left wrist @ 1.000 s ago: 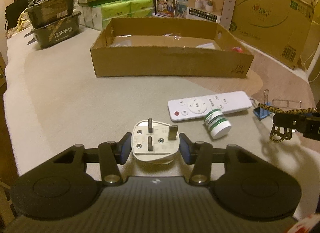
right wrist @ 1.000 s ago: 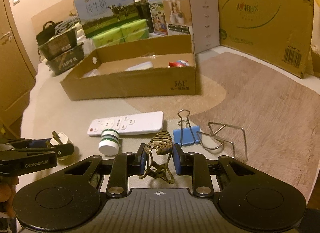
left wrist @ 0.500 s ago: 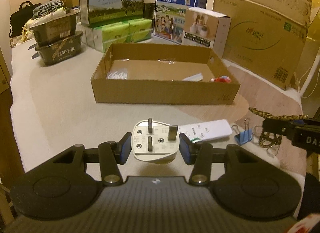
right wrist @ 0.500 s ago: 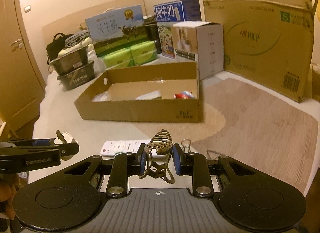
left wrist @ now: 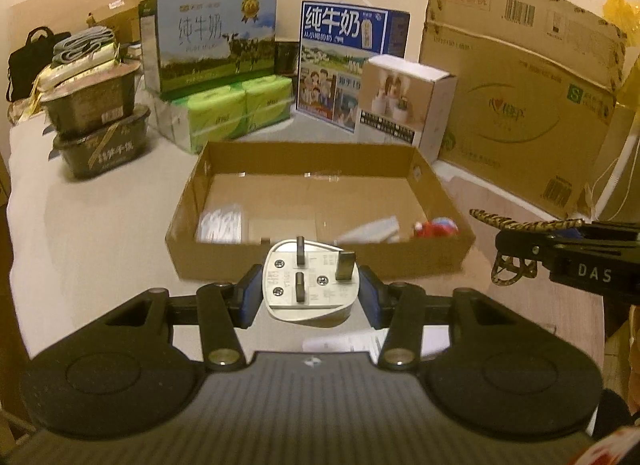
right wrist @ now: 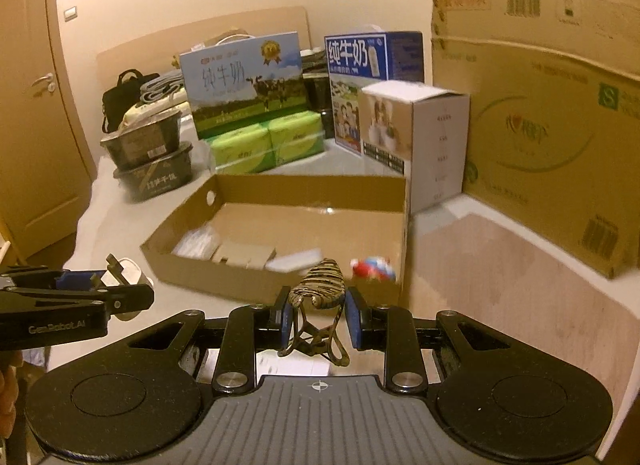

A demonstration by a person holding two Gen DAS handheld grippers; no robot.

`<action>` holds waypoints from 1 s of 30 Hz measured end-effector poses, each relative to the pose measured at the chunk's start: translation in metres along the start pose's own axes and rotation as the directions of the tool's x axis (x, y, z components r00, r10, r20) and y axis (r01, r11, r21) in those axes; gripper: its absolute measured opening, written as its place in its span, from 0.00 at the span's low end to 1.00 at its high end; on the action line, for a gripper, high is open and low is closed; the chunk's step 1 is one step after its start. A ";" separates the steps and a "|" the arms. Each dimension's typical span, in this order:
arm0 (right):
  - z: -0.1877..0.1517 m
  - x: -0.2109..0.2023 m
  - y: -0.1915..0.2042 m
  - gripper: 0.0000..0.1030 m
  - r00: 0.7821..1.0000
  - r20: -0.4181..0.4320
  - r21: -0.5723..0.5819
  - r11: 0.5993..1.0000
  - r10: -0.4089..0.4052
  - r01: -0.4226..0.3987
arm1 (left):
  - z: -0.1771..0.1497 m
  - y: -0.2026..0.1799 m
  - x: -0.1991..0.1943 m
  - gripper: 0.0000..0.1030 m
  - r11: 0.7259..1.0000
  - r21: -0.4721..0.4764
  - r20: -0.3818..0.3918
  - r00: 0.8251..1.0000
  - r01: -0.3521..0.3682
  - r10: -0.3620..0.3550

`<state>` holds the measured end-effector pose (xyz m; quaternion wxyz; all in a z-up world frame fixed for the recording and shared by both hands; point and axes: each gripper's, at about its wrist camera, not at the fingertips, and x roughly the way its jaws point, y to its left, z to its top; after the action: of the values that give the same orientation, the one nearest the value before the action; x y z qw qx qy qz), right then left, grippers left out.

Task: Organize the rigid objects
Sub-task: 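Carry the plug and coiled holder into the tray and open both tools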

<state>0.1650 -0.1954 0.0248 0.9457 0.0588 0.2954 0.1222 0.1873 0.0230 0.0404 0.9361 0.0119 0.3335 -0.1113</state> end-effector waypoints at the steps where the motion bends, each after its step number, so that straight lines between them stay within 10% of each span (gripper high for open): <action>1: 0.005 0.004 -0.001 0.27 1.000 0.000 -0.004 1.000 0.000 0.000 | 0.004 0.001 0.003 0.45 1.000 0.001 0.002 1.000 0.001 -0.001; 30: 0.076 0.131 -0.038 0.27 0.998 -0.067 -0.051 0.999 -0.007 0.003 | 0.072 0.028 0.124 0.45 1.000 -0.002 -0.049 0.999 0.005 -0.005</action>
<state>0.3204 -0.2003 0.0081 0.9367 0.0297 0.3239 0.1294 0.3319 0.0188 0.0169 0.9273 0.0132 0.3565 -0.1131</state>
